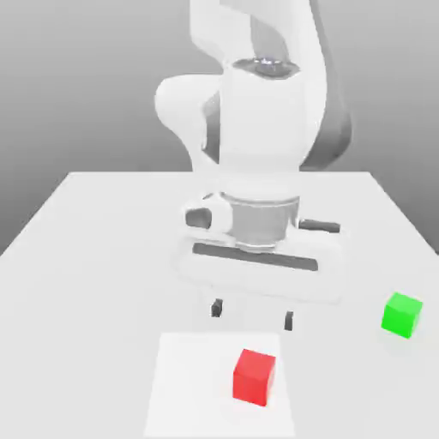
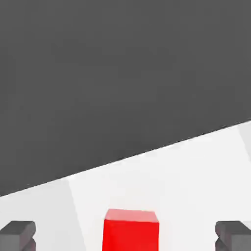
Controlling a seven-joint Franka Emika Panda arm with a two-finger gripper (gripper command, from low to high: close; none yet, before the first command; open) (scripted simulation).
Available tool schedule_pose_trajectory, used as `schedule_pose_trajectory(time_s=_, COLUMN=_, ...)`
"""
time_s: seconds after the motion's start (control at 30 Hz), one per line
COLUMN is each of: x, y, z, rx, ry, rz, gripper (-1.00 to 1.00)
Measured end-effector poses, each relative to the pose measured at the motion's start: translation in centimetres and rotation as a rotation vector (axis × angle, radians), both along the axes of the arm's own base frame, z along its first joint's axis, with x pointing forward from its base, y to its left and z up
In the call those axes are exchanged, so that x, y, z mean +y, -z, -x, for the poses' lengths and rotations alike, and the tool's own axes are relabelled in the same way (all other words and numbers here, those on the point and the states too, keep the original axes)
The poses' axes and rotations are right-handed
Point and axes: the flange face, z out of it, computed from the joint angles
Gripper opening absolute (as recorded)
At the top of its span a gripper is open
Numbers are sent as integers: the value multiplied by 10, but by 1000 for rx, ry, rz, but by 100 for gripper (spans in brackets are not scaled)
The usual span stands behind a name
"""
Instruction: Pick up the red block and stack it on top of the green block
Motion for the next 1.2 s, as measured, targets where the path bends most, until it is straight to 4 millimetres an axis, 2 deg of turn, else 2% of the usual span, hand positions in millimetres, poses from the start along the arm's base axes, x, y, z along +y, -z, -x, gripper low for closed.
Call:
schedule_pose_trajectory(time_s=0.2, x=2, y=74, z=8, rx=35, ry=19, rz=-8, gripper=0)
schedule_pose_trajectory(time_s=0.23, x=1, y=82, z=8, rx=36, ry=18, rz=-8, gripper=-100)
schedule_pose_trajectory(time_s=0.47, x=2, y=83, z=8, rx=35, ry=19, rz=-8, gripper=-100)
schedule_pose_trajectory(time_s=0.63, x=1, y=34, z=8, rx=35, ry=19, rz=-8, gripper=-100)
schedule_pose_trajectory(time_s=0.67, x=12, y=26, z=10, rx=35, ry=-4, rz=-8, gripper=-100)
schedule_pose_trajectory(time_s=0.7, x=34, y=20, z=14, rx=35, ry=-49, rz=-10, gripper=-100)
schedule_pose_trajectory(time_s=0.8, x=128, y=6, z=46, rx=35, ry=-256, rz=-12, gripper=-100)
schedule_pose_trajectory(time_s=0.9, x=206, y=-5, z=94, rx=36, ry=-443, rz=-9, gripper=-100)
schedule_pose_trajectory(time_s=1.03, x=287, y=-12, z=177, rx=36, ry=-688, rz=3, gripper=-100)
schedule_pose_trajectory(time_s=1.07, x=302, y=-7, z=197, rx=35, ry=-744, rz=5, gripper=-100)
schedule_pose_trajectory(time_s=1.1, x=301, y=0, z=194, rx=33, ry=-736, rz=6, gripper=-100)
schedule_pose_trajectory(time_s=1.13, x=284, y=8, z=170, rx=33, ry=-665, rz=5, gripper=-100)
schedule_pose_trajectory(time_s=1.2, x=278, y=26, z=164, rx=33, ry=-645, rz=5, gripper=-100)
